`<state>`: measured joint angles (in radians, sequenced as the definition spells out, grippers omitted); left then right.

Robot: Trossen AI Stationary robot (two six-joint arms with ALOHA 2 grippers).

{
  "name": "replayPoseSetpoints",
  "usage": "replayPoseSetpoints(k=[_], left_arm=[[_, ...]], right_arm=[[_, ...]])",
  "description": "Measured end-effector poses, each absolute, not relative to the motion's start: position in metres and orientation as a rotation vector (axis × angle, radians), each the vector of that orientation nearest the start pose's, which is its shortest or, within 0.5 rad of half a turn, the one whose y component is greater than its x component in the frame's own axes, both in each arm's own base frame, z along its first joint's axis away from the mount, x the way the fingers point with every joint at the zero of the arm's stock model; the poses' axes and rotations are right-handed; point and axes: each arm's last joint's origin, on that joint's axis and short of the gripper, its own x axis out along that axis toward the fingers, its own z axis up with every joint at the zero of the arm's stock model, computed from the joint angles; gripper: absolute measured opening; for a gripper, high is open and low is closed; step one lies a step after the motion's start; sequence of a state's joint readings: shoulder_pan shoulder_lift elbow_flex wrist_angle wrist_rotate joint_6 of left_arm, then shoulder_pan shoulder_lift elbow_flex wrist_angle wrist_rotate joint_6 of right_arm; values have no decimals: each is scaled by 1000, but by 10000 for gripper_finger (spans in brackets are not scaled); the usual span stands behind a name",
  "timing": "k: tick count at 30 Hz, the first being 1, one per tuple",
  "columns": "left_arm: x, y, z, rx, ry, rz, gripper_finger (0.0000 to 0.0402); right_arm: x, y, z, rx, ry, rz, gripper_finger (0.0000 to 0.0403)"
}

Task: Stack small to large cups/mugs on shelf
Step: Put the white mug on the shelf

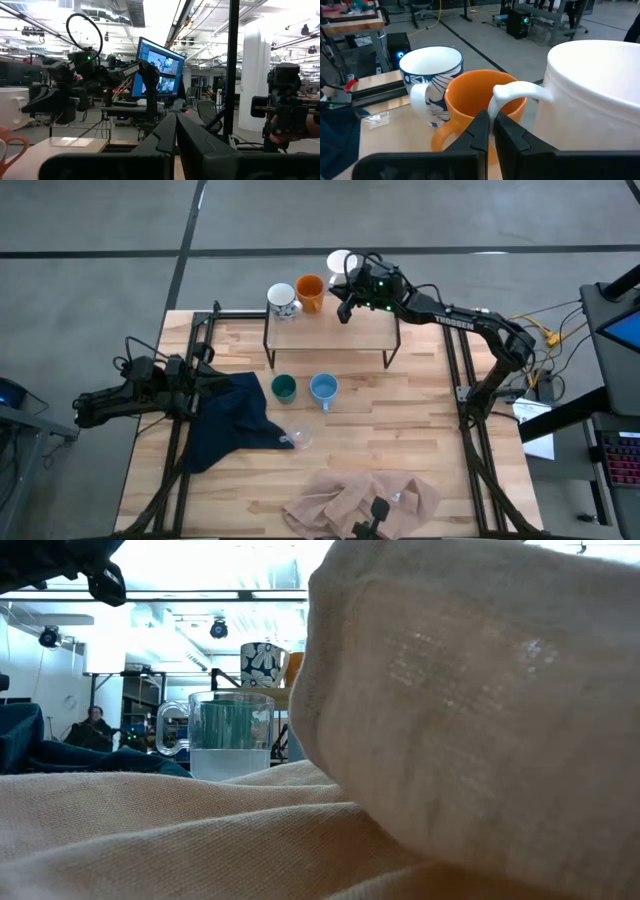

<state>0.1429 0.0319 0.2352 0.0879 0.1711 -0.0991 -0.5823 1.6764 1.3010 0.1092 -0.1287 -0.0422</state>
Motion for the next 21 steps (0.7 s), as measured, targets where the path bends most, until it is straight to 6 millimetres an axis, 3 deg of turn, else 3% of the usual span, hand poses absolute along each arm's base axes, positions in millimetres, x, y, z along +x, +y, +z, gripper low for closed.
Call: replayPoseSetpoints(k=[10, 21], left_arm=[[76, 6, 248, -52, -286, -42, 0], [76, 6, 248, -53, -286, -42, 0]], right_arm=[[326, -211, 298, 113, 273, -527, 12], [320, -193, 288, 138, 222, -575, 11]])
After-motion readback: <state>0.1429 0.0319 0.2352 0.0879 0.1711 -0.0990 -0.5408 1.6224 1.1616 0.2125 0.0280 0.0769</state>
